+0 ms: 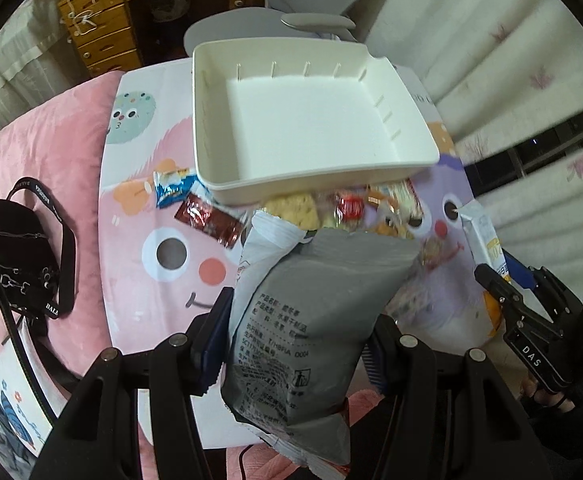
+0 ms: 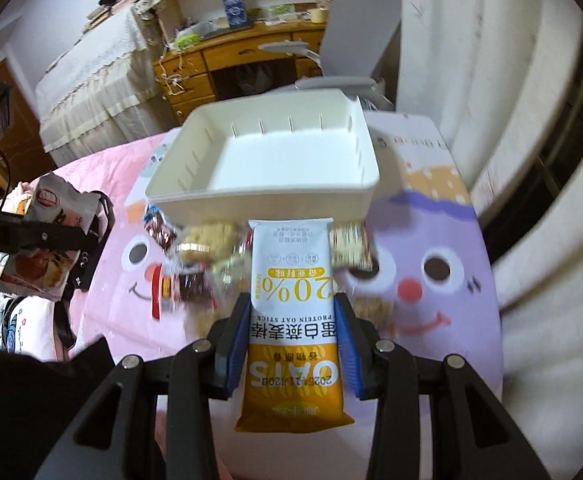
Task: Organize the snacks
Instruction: 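Carry both snacks into the white tray and open both tools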
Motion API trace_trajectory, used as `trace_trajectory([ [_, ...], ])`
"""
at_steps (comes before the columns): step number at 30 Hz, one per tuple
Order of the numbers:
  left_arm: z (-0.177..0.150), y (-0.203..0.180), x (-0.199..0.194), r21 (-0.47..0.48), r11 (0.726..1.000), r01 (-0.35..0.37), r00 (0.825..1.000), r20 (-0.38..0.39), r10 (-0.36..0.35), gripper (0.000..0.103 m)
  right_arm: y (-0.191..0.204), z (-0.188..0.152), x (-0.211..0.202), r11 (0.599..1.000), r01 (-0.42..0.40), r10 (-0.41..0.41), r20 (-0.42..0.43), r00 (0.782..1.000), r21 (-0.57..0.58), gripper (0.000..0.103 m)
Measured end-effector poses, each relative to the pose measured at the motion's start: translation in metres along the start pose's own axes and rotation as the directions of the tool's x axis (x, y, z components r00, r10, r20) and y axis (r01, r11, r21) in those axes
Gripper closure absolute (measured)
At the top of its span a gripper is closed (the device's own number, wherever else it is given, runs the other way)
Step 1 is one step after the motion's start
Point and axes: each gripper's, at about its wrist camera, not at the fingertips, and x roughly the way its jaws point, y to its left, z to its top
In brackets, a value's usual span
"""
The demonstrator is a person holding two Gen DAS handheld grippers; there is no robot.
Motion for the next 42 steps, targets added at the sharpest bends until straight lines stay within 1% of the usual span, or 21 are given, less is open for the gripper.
trace_trajectory([
  [7,0.029,-0.015,0.005,-0.05,0.998,-0.032,0.999,0.031,0.033,0.047,-0.017,0.052,0.009,0.997,-0.056,0.059,0.049,0.997,-0.06,0.062],
  [11,0.047,-0.023,0.007,-0.067,0.997,-0.029,0.998,0.052,0.033,0.047,-0.026,0.077,0.018,0.996,-0.076,0.079,0.068,0.995,-0.047,0.062],
  [14,0.065,-0.026,0.013,-0.08,0.996,-0.049,0.996,0.064,0.054,0.047,-0.033,0.094,0.027,0.994,-0.105,0.108,0.084,0.991,-0.039,0.062],
  [16,0.077,-0.029,0.019,-0.083,0.995,-0.062,0.996,0.06,0.067,0.047,-0.035,0.105,0.035,0.995,-0.091,0.095,0.085,0.992,-0.05,0.062],
  [21,0.107,-0.035,0.034,-0.079,0.994,-0.079,0.994,0.073,0.084,0.047,-0.035,0.119,0.058,0.992,-0.088,0.097,0.097,0.991,-0.091,0.062],
  [24,0.125,-0.038,0.045,-0.082,0.993,-0.082,0.992,0.085,0.089,0.047,-0.035,0.124,0.071,0.99,-0.103,0.115,0.125,0.985,-0.1,0.062],
  [27,0.138,-0.038,0.056,-0.105,0.992,-0.075,0.993,0.087,0.084,0.047,-0.032,0.129,0.083,0.988,-0.08,0.101,0.158,0.982,-0.134,0.061],
  [31,0.149,-0.038,0.067,-0.109,0.992,-0.07,0.993,0.088,0.08,0.047,-0.026,0.132,0.095,0.978,-0.075,0.113,0.191,0.975,-0.194,0.061],
  [34,0.153,-0.035,0.073,-0.134,0.989,-0.059,0.992,0.1,0.073,0.046,-0.024,0.133,0.103,0.976,-0.081,0.122,0.203,0.971,-0.2,0.061],
  [35,0.154,-0.033,0.075,-0.146,0.988,-0.053,0.993,0.1,0.068,0.042,-0.023,0.134,0.105,0.976,-0.09,0.131,0.204,0.97,-0.198,0.061],
  [36,0.154,-0.03,0.078,-0.159,0.986,-0.044,0.993,0.098,0.06,0.037,-0.023,0.134,0.107,0.976,-0.094,0.134,0.201,0.97,-0.198,0.059],
  [37,0.153,-0.028,0.079,-0.168,0.985,-0.037,0.994,0.097,0.054,0.027,-0.023,0.134,0.11,0.976,-0.093,0.13,0.189,0.973,-0.195,0.051],
  [38,0.153,-0.027,0.08,-0.176,0.984,-0.033,0.994,0.097,0.05,0.025,-0.022,0.135,0.114,0.977,-0.096,0.129,0.168,0.977,-0.192,0.046],
  [39,0.152,-0.026,0.08,-0.176,0.984,-0.029,0.994,0.097,0.047,0.025,-0.021,0.136,0.116,0.976,-0.104,0.134,0.156,0.979,-0.189,0.039],
  [42,0.151,-0.025,0.08,-0.177,0.984,-0.024,0.994,0.096,0.042,0.025,-0.023,0.136,0.118,0.978,-0.12,0.144,0.134,0.98,-0.174,0.03],
])
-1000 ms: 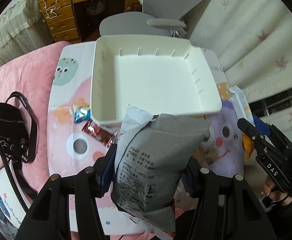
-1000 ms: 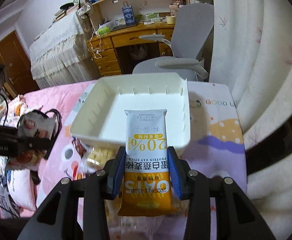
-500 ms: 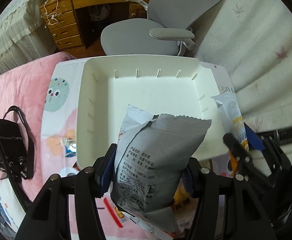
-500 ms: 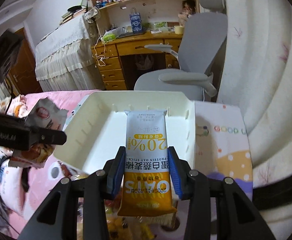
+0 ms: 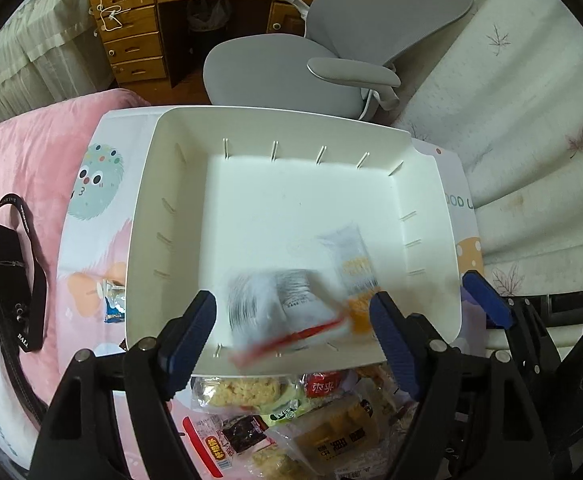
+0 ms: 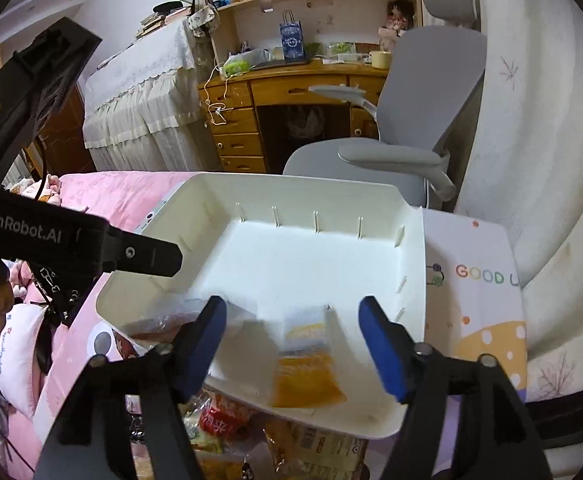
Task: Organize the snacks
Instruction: 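Carry both snacks into the white tray and open both tools, then withdraw both tools from the tray back over the snack pile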
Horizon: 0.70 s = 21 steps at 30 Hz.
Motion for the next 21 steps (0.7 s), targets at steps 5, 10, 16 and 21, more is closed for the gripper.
trace_trajectory([
  [5,-0.009,0.004,-0.005,-0.02,1.0,0.006,1.0,-0.007,-0.006,0.025,-0.004,-0.003,-0.002,0.999,0.0,0.001,-0.027,1.0,0.038,0.027],
  [10,-0.025,0.01,-0.014,-0.021,1.0,0.003,1.0,-0.019,-0.003,0.025,-0.009,-0.006,-0.012,0.991,-0.021,0.026,-0.037,0.999,0.131,0.027],
  [16,-0.047,0.023,-0.031,-0.028,0.999,0.031,0.999,-0.011,-0.031,0.025,-0.01,-0.011,-0.032,0.968,-0.024,0.03,-0.021,0.999,0.249,0.027],
  [21,-0.069,0.036,-0.052,-0.009,0.999,0.047,0.999,0.003,-0.047,0.025,-0.002,-0.019,-0.054,0.957,0.013,-0.01,-0.014,1.0,0.29,0.027],
])
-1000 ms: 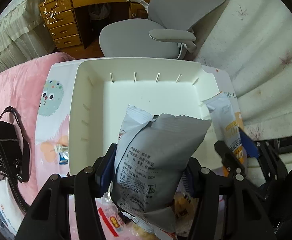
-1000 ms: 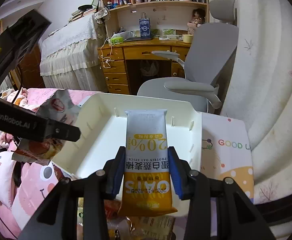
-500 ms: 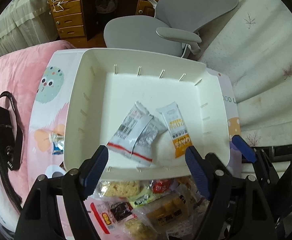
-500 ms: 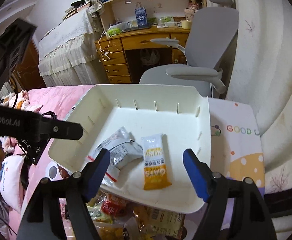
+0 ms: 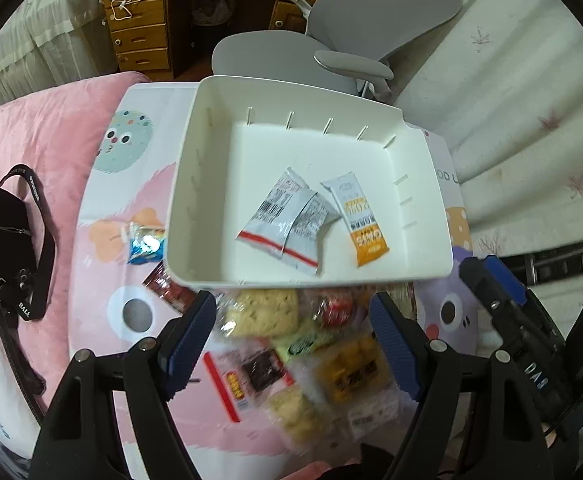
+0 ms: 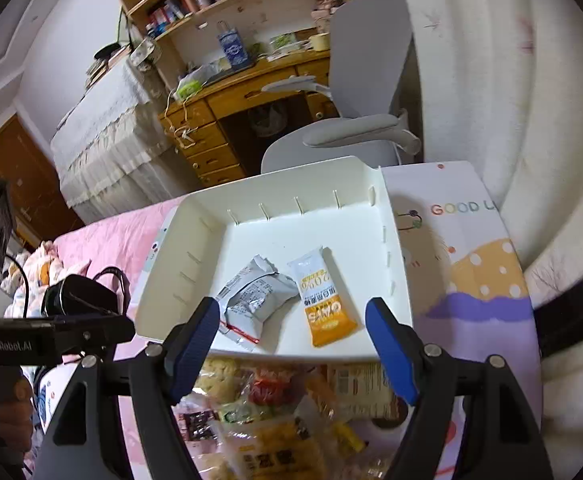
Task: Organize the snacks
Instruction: 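Withdraw both tools from the tray back over the snack pile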
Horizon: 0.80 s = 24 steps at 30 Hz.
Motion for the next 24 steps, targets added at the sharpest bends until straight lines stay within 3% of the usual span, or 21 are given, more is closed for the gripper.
trace_trajectory([
  [14,-0.082,0.06,-0.048,0.081,0.996,0.038,0.999,-0.005,-0.038,0.025,0.054,-0.076,-0.067,0.996,0.053,-0.058,0.059,0.997,0.072,0.027],
  [24,-0.137,0.083,-0.056,0.144,0.988,0.055,0.998,-0.046,-0.048,0.025,0.082,-0.143,-0.092,0.984,0.115,-0.126,0.071,0.99,0.139,0.027],
])
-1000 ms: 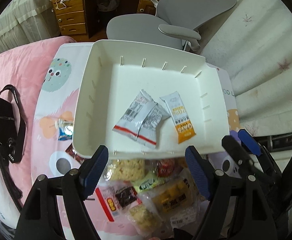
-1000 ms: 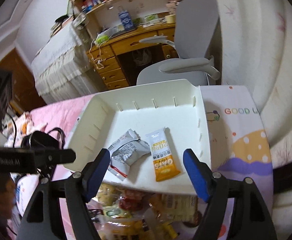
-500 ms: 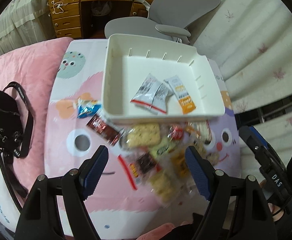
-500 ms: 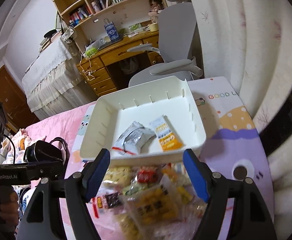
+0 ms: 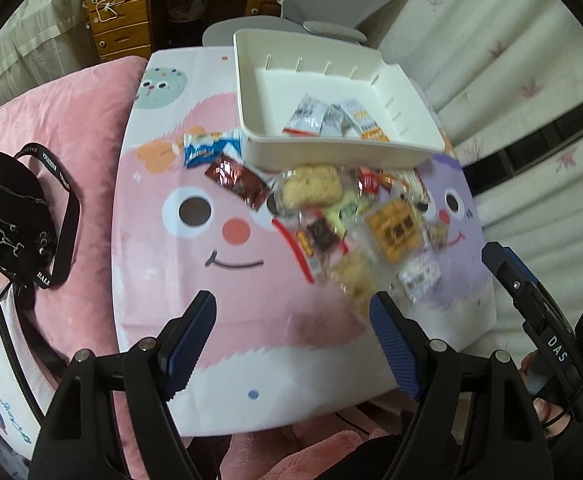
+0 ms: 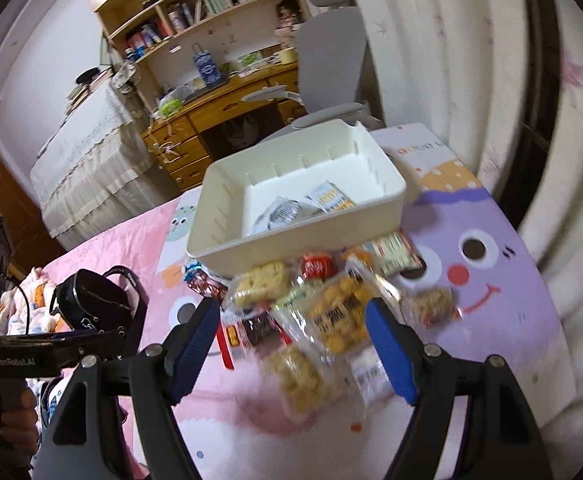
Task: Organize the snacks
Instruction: 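Withdraw both tools from the tray back over the snack pile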
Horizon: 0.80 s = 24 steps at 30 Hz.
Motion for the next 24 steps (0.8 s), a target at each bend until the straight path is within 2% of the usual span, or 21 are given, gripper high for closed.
trace_trajectory([
  [7,-0.025,0.001,0.019,0.01,1.0,0.015,0.998,-0.06,-0.015,0.025,-0.003,-0.031,-0.009,0.998,0.063,-0.062,-0.024,0.998,0.026,0.027],
  [13,-0.034,-0.008,0.046,-0.008,1.0,-0.006,0.992,-0.127,0.005,0.025,-0.011,-0.047,-0.004,0.994,0.105,-0.107,-0.064,0.992,-0.031,0.027],
  [17,-0.034,-0.017,0.061,-0.039,0.999,-0.028,0.989,-0.149,0.022,0.025,-0.021,-0.05,0.005,0.991,0.097,-0.106,-0.101,0.989,-0.091,0.027],
  [24,-0.033,-0.035,0.094,-0.179,0.982,-0.051,0.986,-0.168,0.02,0.025,-0.037,-0.053,0.024,0.967,0.043,-0.092,-0.187,0.978,-0.25,0.027],
])
